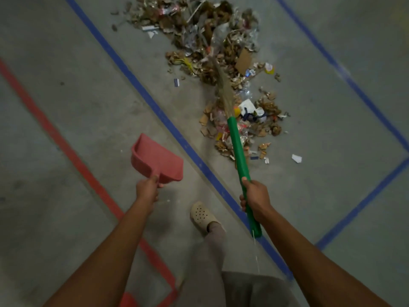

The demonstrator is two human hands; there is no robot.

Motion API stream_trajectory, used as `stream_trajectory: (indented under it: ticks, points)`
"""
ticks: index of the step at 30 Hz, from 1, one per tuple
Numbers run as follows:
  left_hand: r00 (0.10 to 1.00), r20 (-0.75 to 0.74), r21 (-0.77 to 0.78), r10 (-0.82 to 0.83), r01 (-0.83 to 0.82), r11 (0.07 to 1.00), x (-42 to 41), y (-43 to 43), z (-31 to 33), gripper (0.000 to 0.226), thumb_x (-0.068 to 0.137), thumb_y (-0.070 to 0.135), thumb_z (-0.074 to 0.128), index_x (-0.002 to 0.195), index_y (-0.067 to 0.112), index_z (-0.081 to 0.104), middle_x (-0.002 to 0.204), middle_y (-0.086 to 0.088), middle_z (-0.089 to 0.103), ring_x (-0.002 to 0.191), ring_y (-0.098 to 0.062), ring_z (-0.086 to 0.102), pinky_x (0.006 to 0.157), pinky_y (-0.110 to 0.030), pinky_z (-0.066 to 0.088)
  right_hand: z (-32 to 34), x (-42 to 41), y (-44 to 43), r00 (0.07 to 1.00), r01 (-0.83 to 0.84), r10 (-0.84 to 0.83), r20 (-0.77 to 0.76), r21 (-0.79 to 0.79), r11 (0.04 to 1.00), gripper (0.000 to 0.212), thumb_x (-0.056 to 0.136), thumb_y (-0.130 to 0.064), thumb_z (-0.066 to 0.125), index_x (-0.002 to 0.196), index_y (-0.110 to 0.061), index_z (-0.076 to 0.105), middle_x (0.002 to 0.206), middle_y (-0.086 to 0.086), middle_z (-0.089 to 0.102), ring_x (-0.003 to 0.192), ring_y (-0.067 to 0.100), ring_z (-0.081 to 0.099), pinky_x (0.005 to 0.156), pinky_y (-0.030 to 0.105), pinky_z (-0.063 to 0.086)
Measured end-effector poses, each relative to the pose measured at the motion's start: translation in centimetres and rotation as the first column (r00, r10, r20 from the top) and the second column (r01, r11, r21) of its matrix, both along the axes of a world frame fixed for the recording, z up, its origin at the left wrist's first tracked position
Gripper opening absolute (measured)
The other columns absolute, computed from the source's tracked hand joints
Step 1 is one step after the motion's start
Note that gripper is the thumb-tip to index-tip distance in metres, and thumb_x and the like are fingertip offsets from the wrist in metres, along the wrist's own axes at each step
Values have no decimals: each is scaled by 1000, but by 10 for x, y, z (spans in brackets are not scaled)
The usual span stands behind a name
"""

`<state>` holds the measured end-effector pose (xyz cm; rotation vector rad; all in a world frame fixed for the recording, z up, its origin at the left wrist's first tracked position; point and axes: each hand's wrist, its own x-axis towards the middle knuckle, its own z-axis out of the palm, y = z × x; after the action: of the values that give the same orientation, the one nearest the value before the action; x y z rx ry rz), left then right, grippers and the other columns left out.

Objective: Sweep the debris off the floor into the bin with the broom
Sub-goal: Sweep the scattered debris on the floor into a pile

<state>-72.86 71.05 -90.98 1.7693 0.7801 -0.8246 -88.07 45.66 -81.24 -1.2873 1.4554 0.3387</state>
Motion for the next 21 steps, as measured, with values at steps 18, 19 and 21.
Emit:
stream_trajectory:
  ticks: [18, 19, 21]
  points:
    - [861, 149, -100, -486, 502, 859, 22, -31, 131, 44, 94, 45, 63, 82, 4, 58, 70, -10, 54, 32, -6, 27, 35, -15, 20, 87, -72, 101, 885, 460, -456, 91, -29, 887, 30, 99, -36, 53, 90, -8, 59, 61, 9, 55, 43, 17, 48, 42, 24, 40]
    - [849, 161, -107, -504, 523, 846, 22, -29, 136, 44, 94, 46, 62, 84, 3, 58, 71, -10, 54, 32, -6, 27, 35, -15, 20, 88, -76, 108, 860, 505, -501, 92, -18, 863, 30, 99, -36, 54, 90, -8, 59, 61, 9, 54, 42, 17, 47, 41, 23, 39]
    - [832, 172, -100, -527, 547, 831, 26, -27, 140, 44, 94, 46, 62, 84, 3, 59, 72, -11, 54, 32, -5, 27, 34, -16, 21, 87, -83, 116, 814, 577, -574, 88, -4, 817, 31, 99, -35, 54, 89, -6, 59, 60, 10, 52, 41, 18, 45, 41, 23, 38]
